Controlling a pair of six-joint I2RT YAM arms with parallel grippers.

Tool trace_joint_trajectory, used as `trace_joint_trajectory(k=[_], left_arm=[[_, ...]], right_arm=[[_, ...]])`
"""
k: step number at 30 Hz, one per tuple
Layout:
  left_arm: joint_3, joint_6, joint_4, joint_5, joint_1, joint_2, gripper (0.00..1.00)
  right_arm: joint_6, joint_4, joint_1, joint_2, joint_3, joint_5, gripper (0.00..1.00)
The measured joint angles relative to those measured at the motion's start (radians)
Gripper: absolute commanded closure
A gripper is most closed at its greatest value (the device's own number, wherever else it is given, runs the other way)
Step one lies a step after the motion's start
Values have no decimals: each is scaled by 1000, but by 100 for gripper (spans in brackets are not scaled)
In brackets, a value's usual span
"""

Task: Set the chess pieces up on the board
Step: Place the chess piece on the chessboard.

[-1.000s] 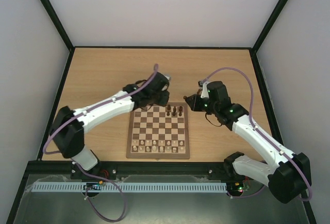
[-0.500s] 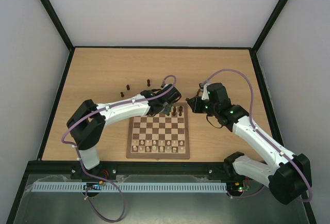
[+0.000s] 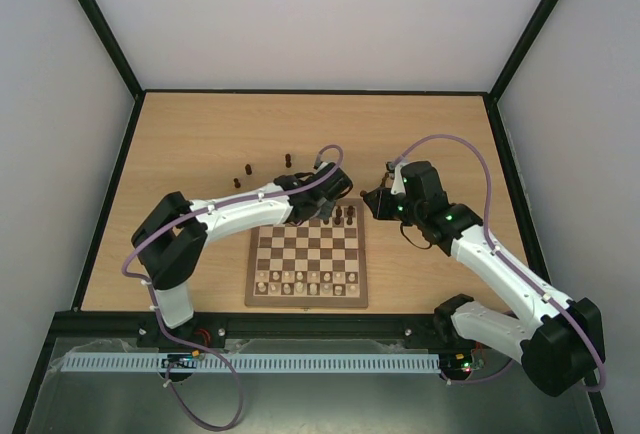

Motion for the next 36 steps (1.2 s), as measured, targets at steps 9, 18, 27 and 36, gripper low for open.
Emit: trace_joint_trajectory(k=[9,18,27,36], left_arm=[[-32,-17,46,31,1,0,82],[-77,-28,73,63,21,0,82],[-85,-31,102,90,34,0,82],[-86,-32,117,93,38,0,81]], right_arm=[[0,0,0,0,-5,-5,88],[0,0,0,-1,-6,-13,89],[0,1,0,-2,-10,-25,88],[0,1,0,-5,-16,-27,88]])
